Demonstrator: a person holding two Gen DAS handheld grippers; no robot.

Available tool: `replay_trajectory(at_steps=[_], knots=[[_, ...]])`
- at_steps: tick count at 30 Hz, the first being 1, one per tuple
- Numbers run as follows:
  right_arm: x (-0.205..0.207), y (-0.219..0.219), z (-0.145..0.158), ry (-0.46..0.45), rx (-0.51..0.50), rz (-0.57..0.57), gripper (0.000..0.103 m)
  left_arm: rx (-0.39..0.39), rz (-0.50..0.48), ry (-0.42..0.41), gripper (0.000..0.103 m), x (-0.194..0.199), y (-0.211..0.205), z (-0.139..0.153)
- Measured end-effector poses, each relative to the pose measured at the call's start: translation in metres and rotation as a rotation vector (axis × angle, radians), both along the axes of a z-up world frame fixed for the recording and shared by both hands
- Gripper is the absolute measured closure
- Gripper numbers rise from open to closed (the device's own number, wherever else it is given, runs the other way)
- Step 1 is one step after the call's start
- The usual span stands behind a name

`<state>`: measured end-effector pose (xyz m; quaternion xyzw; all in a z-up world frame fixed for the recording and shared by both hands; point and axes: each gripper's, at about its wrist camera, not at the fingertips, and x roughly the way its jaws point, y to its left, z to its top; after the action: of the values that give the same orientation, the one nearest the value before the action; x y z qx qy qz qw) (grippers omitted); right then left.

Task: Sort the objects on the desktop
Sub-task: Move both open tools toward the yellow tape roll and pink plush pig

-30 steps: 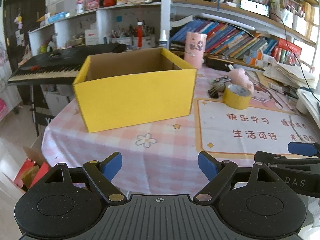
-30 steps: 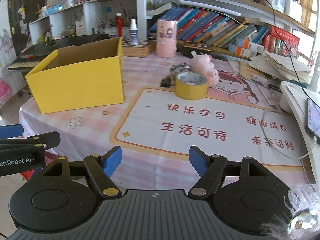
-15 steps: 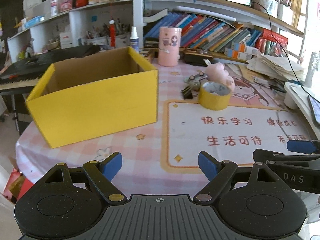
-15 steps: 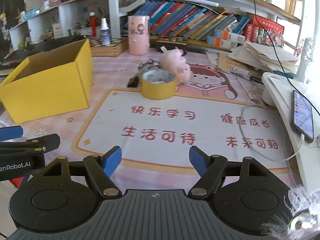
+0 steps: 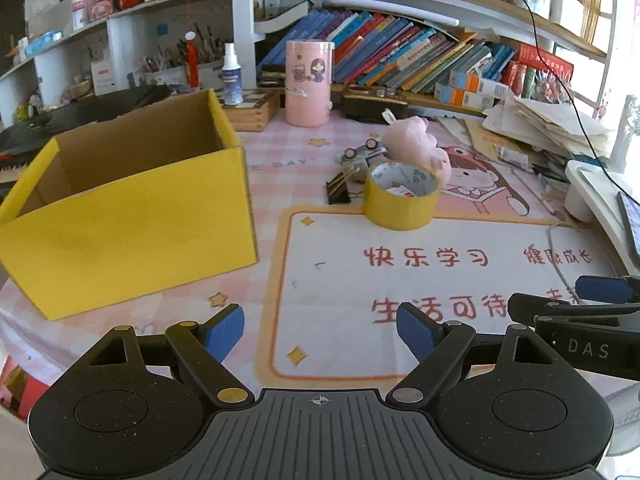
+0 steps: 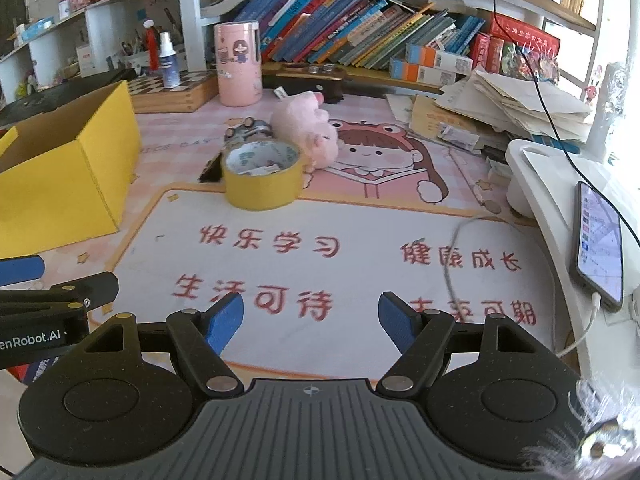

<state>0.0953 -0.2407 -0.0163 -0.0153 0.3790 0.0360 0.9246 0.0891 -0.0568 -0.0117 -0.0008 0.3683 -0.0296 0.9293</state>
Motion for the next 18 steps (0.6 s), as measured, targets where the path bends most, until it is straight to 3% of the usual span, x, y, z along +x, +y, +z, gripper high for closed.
replay_trajectory(at_steps=[18], knots=[[0.066,-0.057,-0.007,0.014,0.010,0.032,0.030,0.012,0.024,0.023,0.017,0.057,-0.061,-0.006]])
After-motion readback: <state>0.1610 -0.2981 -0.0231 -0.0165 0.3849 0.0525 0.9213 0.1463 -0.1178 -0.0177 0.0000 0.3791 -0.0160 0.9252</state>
